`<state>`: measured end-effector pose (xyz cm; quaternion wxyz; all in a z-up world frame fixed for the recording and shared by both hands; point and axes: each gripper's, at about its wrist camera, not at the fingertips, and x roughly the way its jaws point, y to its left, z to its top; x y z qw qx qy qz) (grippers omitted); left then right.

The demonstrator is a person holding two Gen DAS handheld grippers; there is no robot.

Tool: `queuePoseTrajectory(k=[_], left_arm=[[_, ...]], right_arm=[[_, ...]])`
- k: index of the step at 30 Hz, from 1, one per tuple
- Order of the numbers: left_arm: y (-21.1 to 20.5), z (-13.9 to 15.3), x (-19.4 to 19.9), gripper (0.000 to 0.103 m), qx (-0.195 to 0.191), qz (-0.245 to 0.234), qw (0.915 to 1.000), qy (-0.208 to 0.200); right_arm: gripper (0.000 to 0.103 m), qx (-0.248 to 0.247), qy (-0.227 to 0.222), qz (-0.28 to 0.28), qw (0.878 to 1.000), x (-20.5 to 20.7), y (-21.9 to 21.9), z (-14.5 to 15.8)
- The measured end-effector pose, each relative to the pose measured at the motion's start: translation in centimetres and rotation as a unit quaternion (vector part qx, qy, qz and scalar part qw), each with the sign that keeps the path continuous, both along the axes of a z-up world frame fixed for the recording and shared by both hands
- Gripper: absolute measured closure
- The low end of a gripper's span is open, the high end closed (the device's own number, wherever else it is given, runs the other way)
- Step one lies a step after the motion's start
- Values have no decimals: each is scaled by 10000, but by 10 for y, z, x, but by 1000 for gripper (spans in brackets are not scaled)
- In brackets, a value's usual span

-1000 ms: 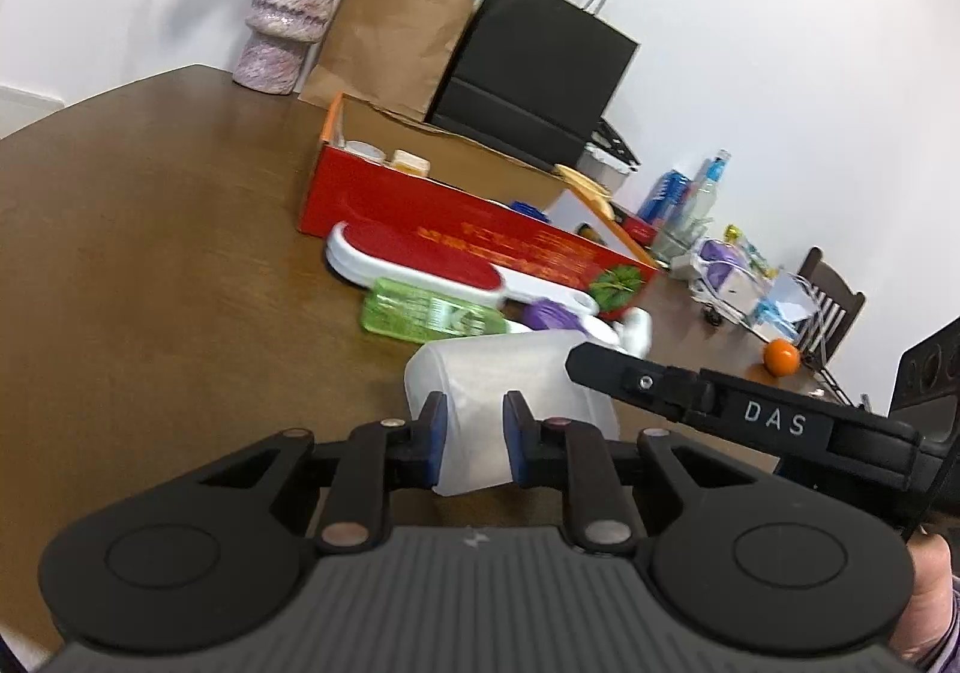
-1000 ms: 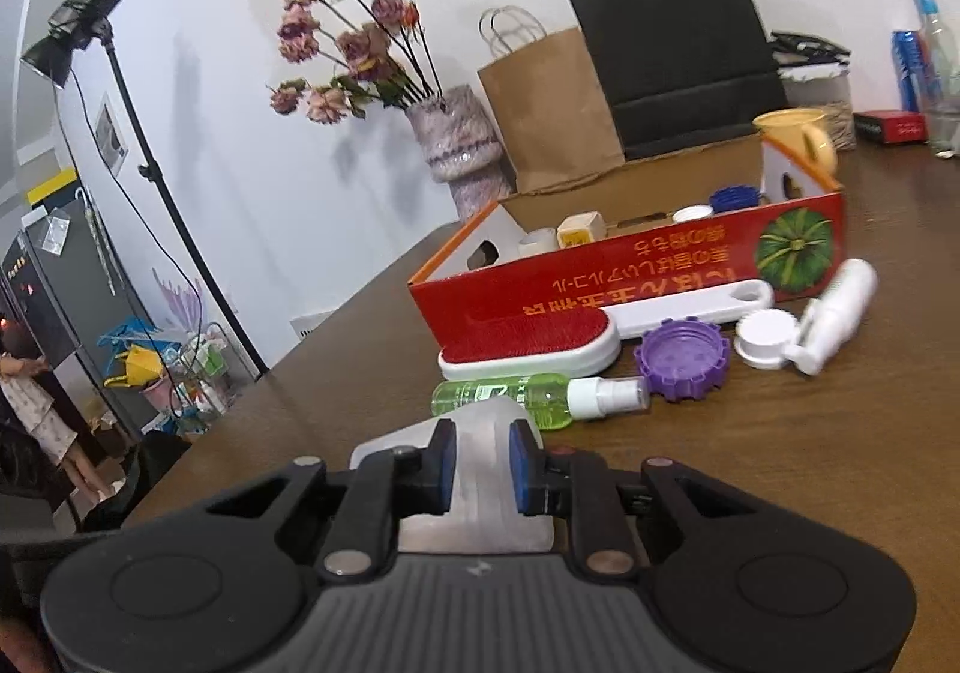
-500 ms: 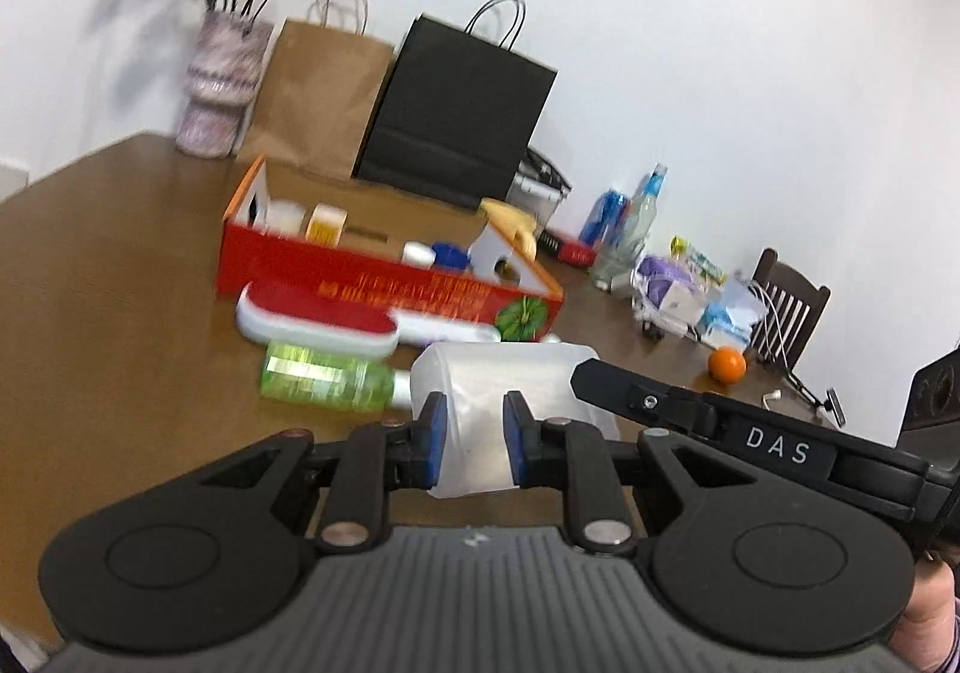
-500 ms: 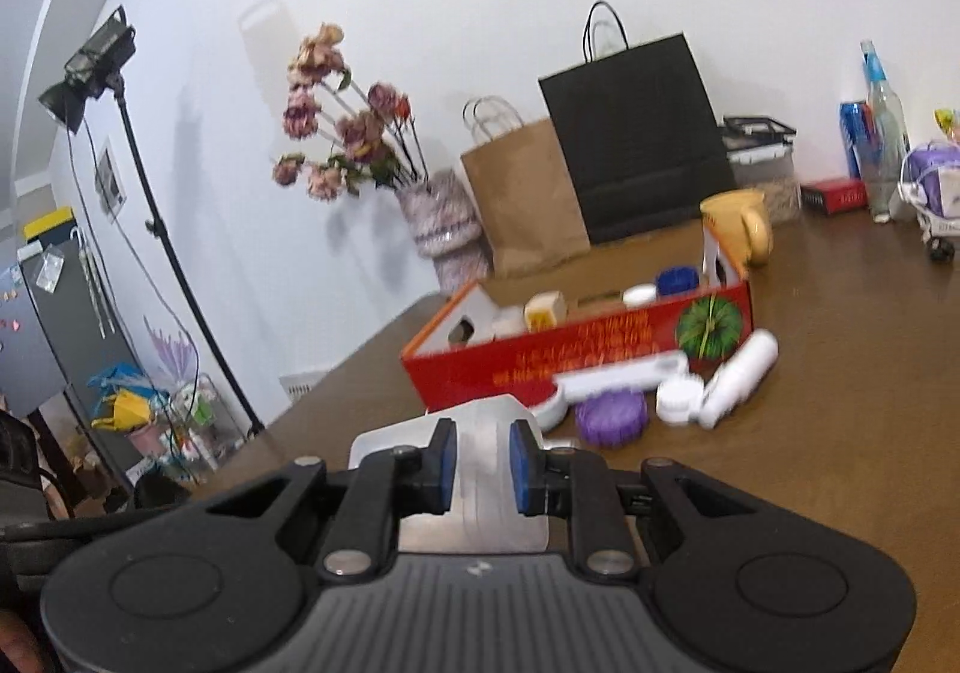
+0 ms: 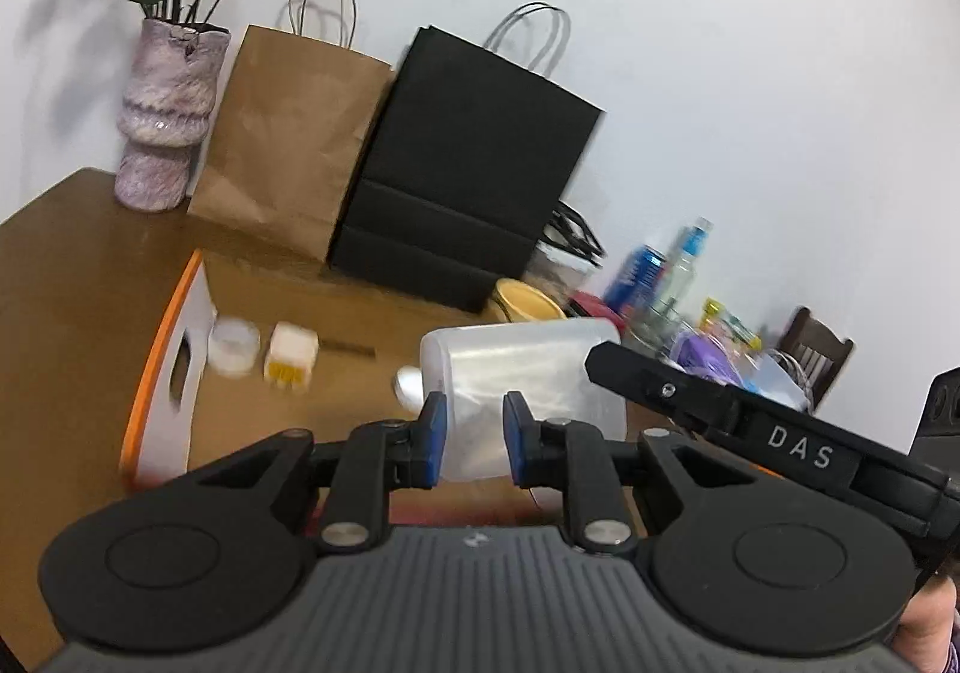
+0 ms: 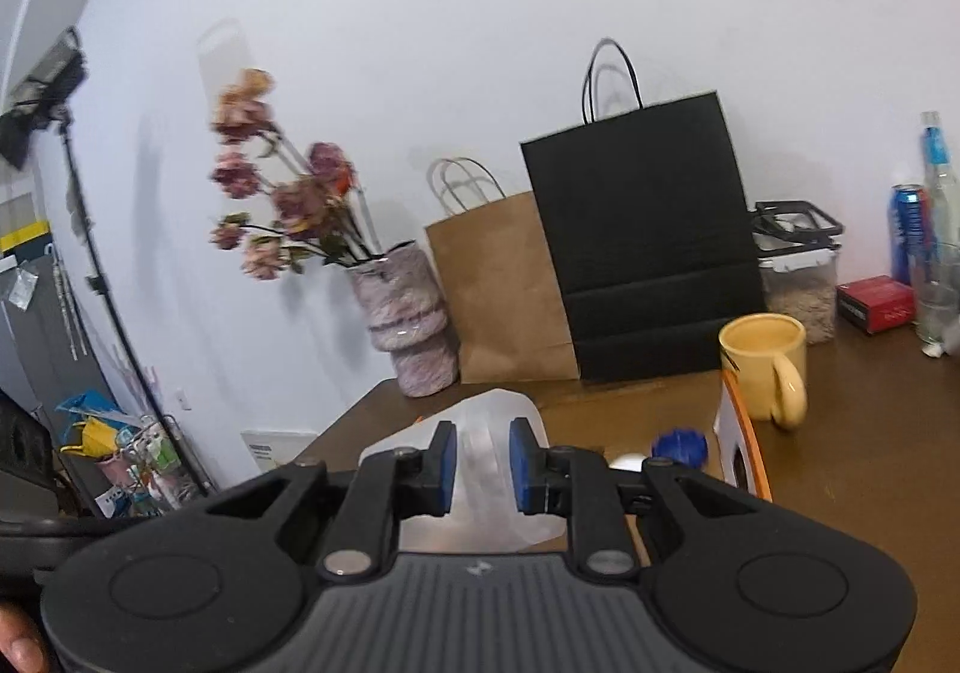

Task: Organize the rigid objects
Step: 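Carry the white plastic box with both tools over the red box, then lower the white plastic box into the red box and open both tools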

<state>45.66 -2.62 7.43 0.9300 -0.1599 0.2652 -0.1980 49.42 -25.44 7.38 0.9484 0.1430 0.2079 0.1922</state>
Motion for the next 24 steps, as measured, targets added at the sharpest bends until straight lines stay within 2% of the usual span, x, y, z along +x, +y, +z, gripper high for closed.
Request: queuePoseTrajectory(k=[3, 8, 12, 15, 19, 22, 24], left_arm=[[1, 1, 54, 83, 152, 9, 9998, 112], [7, -25, 140, 83, 253, 230, 9967, 731], [2, -53, 176, 83, 482, 386, 9917, 1129], [-4, -69, 193, 83, 590, 376, 9887, 1323], [-21, -71, 199, 83, 897, 269, 9884, 1193], [-28, -82, 210, 83, 922, 229, 9854, 1416], [-28, -89, 214, 83, 941, 338, 9848, 1419]], right_arm=[[84, 73, 321, 20, 9995, 59, 4, -9], [84, 155, 963, 120, 9952, 143, 15, -47], [84, 247, 1510, 114, 9882, 187, 18, -81], [84, 306, 1819, 15, 9828, 204, 14, -100], [84, 447, 2044, -54, 9779, 212, 3, -113], [84, 613, 2300, -131, 9712, 219, -4, -124], [84, 576, 2251, -97, 9726, 221, -3, -123]])
